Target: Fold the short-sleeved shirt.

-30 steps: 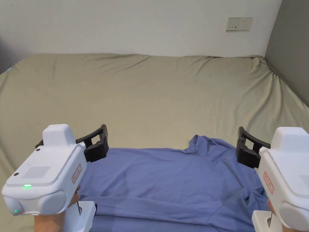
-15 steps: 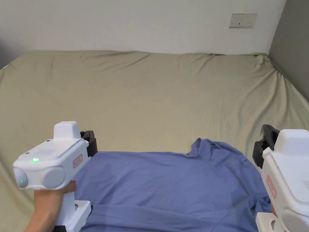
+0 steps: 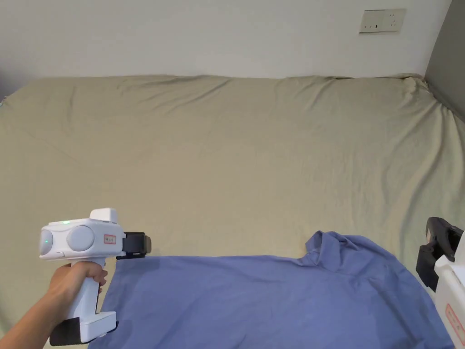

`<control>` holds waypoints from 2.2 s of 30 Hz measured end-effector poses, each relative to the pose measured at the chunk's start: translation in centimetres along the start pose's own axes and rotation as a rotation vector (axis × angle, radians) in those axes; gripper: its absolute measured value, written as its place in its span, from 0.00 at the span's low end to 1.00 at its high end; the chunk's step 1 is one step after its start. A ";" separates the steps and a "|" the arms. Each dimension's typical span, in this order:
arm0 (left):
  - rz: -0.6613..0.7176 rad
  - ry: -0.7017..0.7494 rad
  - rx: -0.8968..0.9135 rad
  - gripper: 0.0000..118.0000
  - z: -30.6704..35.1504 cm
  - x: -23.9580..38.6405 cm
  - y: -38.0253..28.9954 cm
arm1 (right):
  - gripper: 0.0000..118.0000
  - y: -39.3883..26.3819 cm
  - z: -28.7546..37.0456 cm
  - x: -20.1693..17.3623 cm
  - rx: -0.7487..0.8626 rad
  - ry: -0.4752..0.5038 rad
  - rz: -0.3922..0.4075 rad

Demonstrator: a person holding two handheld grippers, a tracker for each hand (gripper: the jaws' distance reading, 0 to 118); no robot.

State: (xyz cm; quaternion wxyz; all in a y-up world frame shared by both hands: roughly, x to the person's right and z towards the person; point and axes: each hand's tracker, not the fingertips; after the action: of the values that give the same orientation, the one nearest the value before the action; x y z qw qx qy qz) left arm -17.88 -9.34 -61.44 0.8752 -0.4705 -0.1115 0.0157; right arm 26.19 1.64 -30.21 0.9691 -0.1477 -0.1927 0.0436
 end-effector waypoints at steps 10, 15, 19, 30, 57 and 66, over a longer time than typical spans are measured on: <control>-0.052 0.094 0.007 0.55 -5.4 0.7 -2.2 | 0.01 -2.4 -4.2 1.3 -0.124 -0.006 -0.041; -0.015 0.003 -0.001 0.01 -3.5 1.4 -2.0 | 0.02 -2.6 -9.1 3.1 -0.247 0.019 -0.076; -0.066 0.005 0.129 0.01 0.5 2.9 -2.8 | 0.22 -2.9 -15.6 3.9 -0.395 0.056 -0.097; -0.068 -0.096 0.244 0.01 8.4 3.8 -3.8 | 0.55 -10.2 -25.5 1.6 -0.779 0.080 -0.043; 0.110 -0.038 0.232 0.01 17.8 -1.4 -18.2 | 0.03 -8.5 5.0 11.0 -0.424 0.265 -0.290; 0.076 0.047 0.080 0.01 14.9 -2.0 -26.0 | 0.03 -18.8 7.7 10.6 -0.606 0.144 -0.333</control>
State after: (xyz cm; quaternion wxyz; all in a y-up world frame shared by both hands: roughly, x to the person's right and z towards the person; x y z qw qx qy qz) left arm -25.02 -11.86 -32.38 0.8945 -0.4392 -0.0723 0.0425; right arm 33.53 -12.68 -13.91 0.8862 -0.3979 -0.1494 -0.1846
